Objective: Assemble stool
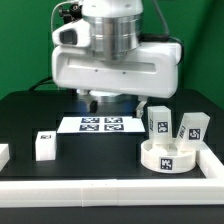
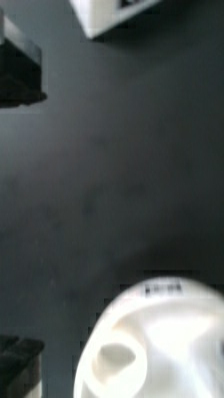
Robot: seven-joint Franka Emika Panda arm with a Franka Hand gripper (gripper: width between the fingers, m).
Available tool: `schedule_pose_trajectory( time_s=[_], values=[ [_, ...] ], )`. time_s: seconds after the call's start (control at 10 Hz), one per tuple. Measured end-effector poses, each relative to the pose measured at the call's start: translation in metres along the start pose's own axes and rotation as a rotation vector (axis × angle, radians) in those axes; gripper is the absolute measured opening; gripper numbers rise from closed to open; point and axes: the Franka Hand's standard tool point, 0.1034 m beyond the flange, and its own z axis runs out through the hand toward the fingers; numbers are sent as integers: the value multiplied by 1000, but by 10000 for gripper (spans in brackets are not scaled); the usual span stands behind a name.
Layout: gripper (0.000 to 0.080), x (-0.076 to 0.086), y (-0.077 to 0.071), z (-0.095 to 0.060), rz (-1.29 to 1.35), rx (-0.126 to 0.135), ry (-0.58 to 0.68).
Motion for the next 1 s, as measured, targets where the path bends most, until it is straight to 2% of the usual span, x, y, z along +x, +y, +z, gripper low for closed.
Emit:
schedule_pose_trajectory(
  time_s=[0.1, 0.4, 0.5, 0.9, 1.0],
  values=[
    [649, 8, 26, 6, -72, -10, -5],
    [649, 32, 78, 19, -179, -26, 5],
    [649, 36, 81, 20, -173, -27, 4],
    [649, 31, 80, 22, -176, -27, -34],
    [649, 24, 85, 24, -201, -37, -110]
  ],
)
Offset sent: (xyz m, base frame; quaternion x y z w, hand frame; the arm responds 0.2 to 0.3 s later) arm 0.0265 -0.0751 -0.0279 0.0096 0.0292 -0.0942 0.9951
